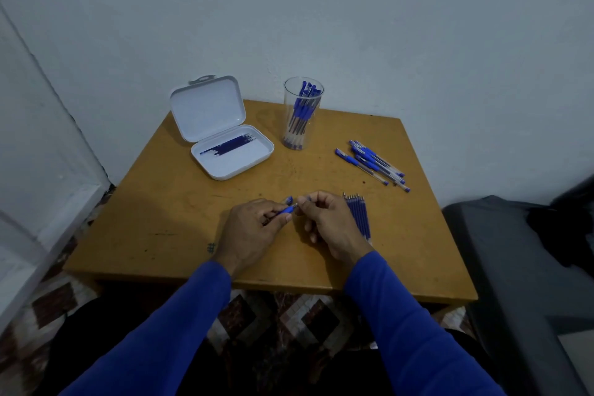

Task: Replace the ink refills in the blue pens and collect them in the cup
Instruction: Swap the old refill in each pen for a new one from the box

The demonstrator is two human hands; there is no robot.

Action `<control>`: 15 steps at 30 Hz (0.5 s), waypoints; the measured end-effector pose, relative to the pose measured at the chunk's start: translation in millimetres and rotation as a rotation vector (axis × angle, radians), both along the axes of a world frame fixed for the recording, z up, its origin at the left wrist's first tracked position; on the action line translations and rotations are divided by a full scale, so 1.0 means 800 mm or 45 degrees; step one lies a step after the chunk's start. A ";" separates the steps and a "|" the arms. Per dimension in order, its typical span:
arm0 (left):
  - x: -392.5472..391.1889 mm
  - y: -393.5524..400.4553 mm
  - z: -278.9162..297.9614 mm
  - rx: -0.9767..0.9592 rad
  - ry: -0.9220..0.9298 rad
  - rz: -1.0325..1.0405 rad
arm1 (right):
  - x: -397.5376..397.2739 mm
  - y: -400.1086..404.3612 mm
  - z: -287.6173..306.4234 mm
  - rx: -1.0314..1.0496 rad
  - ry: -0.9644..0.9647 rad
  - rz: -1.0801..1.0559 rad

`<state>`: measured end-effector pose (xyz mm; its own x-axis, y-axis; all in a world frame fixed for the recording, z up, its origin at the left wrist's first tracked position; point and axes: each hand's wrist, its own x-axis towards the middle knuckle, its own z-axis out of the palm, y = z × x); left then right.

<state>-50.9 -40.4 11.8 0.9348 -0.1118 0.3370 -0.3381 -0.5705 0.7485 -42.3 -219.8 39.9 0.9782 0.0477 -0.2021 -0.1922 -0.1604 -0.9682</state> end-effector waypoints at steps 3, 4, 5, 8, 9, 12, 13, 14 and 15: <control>-0.001 0.000 0.001 -0.028 -0.011 0.000 | -0.001 0.004 0.000 0.015 -0.025 -0.043; -0.001 0.000 0.001 -0.027 -0.010 -0.002 | -0.001 0.004 0.000 0.045 -0.029 -0.044; -0.001 0.000 0.001 -0.019 -0.007 -0.002 | -0.001 0.003 0.000 0.072 -0.030 -0.033; 0.000 0.001 -0.001 -0.006 -0.013 -0.006 | 0.000 0.000 -0.003 0.045 -0.045 0.006; 0.000 0.001 -0.001 -0.014 -0.017 -0.009 | 0.001 -0.001 -0.004 0.024 -0.047 0.009; -0.001 0.002 -0.001 -0.055 -0.026 0.000 | 0.000 0.004 -0.004 -0.045 -0.051 0.000; -0.001 0.001 -0.001 -0.067 -0.025 0.002 | 0.000 0.006 -0.003 -0.069 -0.051 -0.021; -0.001 0.001 -0.001 -0.071 -0.024 0.004 | 0.000 0.007 -0.002 -0.074 -0.047 -0.049; -0.001 0.000 -0.001 -0.072 -0.021 0.004 | 0.000 0.007 -0.001 -0.062 -0.050 -0.069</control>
<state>-51.8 -40.2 11.3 0.9295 -0.0892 0.3579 -0.3487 -0.5287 0.7739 -42.3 -213.9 38.7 0.9863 -0.0146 -0.1641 -0.1637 -0.1977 -0.9665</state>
